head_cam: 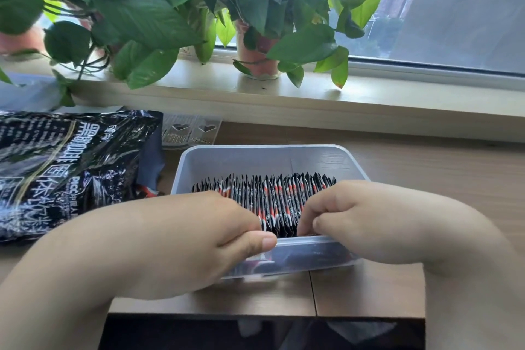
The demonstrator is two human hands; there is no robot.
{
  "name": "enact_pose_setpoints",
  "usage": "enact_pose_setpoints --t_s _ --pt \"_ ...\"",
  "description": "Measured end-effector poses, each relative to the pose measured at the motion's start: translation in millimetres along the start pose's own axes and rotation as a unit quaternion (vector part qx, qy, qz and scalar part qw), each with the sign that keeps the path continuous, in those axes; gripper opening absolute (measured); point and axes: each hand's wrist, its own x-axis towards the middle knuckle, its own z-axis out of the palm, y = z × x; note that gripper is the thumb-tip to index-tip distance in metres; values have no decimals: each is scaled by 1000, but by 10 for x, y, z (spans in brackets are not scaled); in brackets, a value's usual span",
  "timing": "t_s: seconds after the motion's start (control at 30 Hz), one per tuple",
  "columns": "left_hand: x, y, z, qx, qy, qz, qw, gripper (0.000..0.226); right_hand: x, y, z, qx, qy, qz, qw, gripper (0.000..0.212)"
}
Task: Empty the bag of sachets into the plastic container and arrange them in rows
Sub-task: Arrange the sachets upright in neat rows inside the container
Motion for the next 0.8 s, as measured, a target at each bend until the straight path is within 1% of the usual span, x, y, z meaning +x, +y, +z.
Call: enact_pose_setpoints --t_s 0.03,0.07,0.23,0.33,0.5,0.6,0.7,0.8 --pt "5 4 -4 6 13 13 1000 44 4 8 -2 3 0 0 1000 27" --pt "30 -4 35 -4 -1 19 1000 44 6 12 -6 5 -1 0 1000 27" --pt "84 -44 57 -23 21 22 999 46 18 13 -11 -4 -9 -7 1000 27" --pt "82 -52 59 -30 -9 10 999 46 29 13 -12 -14 -2 -6 1000 26" --pt "79 -45 51 -23 -4 8 1000 47 45 7 0 -35 -11 -14 999 23" --pt "87 -40 17 -7 -30 1 1000 47 34 24 -13 -44 -20 -25 999 25" --pt "107 -67 -1 2 -30 15 999 47 3 19 -40 -38 -42 -33 998 32" --pt "101 -104 -14 -25 -29 16 999 45 -32 4 -67 -26 -55 -62 996 41"
